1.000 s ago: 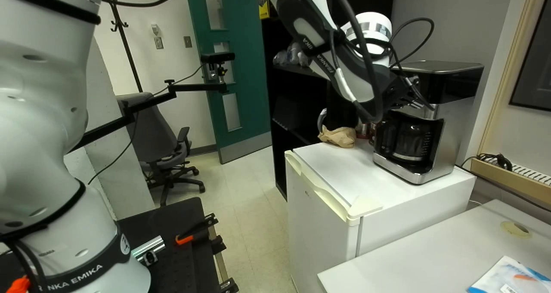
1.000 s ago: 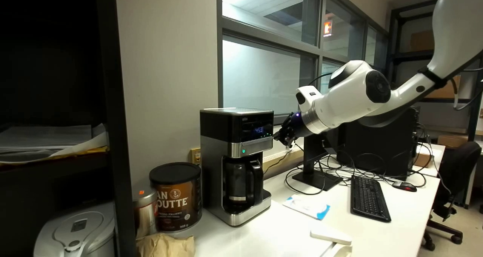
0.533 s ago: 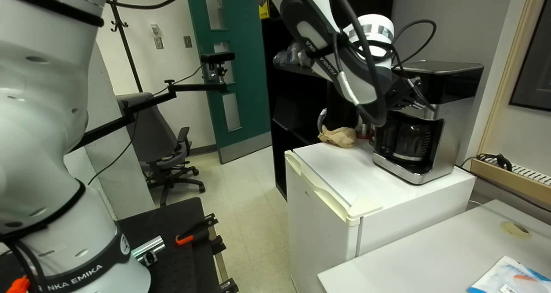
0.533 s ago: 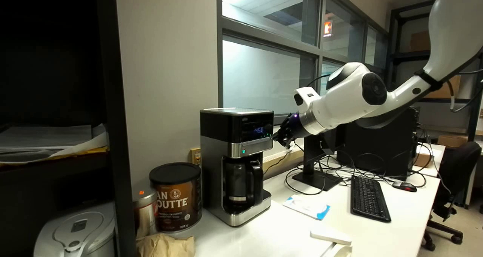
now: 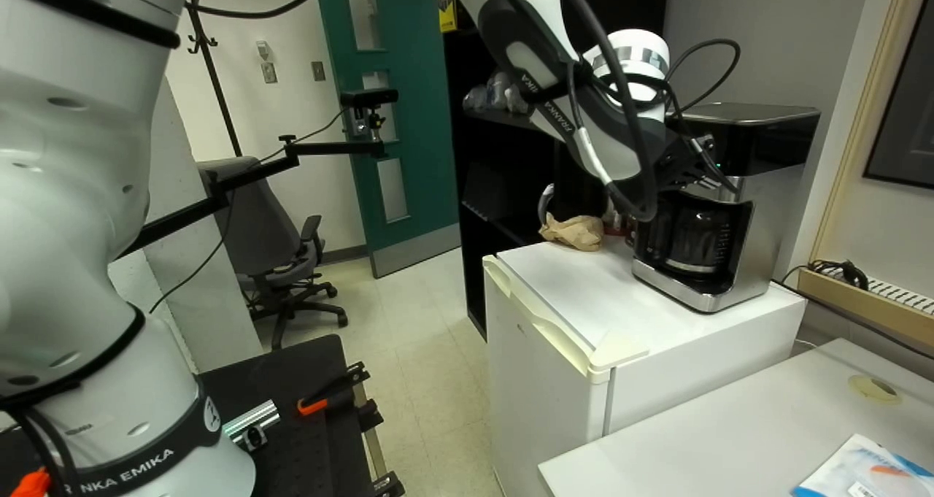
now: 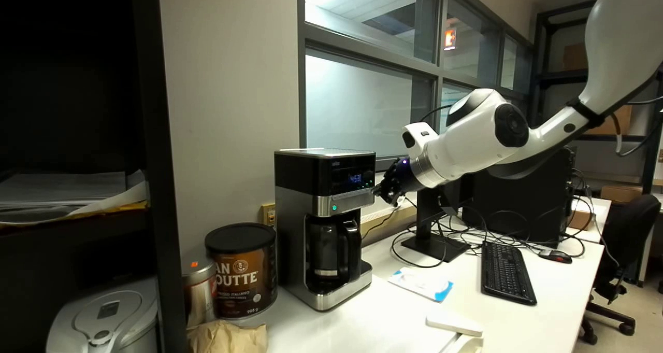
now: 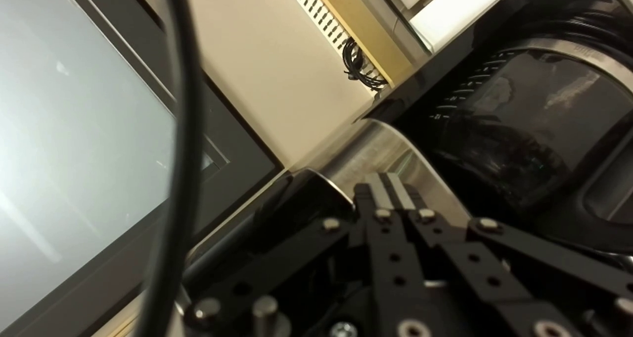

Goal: Press the button on the coffee machine

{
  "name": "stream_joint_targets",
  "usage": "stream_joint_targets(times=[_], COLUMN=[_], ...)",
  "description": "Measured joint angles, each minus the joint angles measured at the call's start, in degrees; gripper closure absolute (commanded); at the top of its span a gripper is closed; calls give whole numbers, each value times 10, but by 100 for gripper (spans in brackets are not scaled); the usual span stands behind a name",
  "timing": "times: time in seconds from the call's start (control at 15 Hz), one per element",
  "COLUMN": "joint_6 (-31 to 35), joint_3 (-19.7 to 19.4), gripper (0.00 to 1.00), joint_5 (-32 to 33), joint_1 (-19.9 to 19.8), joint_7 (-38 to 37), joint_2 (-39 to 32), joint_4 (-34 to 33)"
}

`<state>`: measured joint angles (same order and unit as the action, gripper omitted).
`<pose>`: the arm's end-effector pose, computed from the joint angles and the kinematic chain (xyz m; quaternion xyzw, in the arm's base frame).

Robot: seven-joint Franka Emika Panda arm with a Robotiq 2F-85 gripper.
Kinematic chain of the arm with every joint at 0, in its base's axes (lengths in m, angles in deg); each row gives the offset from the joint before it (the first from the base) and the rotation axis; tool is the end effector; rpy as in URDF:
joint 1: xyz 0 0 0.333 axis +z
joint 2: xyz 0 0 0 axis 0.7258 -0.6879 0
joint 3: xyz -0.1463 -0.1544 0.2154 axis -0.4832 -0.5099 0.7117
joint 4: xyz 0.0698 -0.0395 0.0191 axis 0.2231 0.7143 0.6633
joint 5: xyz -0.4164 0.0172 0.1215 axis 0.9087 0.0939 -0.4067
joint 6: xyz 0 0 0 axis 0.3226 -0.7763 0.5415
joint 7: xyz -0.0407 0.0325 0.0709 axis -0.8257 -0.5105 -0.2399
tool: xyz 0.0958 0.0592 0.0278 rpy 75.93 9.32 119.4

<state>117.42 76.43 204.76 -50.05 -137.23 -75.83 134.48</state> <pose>0.7114 0.0628 0.2623 0.7960 0.3075 0.4296 0.2955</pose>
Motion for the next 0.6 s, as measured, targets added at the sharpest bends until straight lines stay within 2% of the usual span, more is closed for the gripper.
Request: stream_joint_targets(times=[0.6], joint_6=[22], joint_3=[4], gripper=[100], joint_5=[10], joint_1=[0], joint_7=[-1], joint_2=[20], joint_4=[23])
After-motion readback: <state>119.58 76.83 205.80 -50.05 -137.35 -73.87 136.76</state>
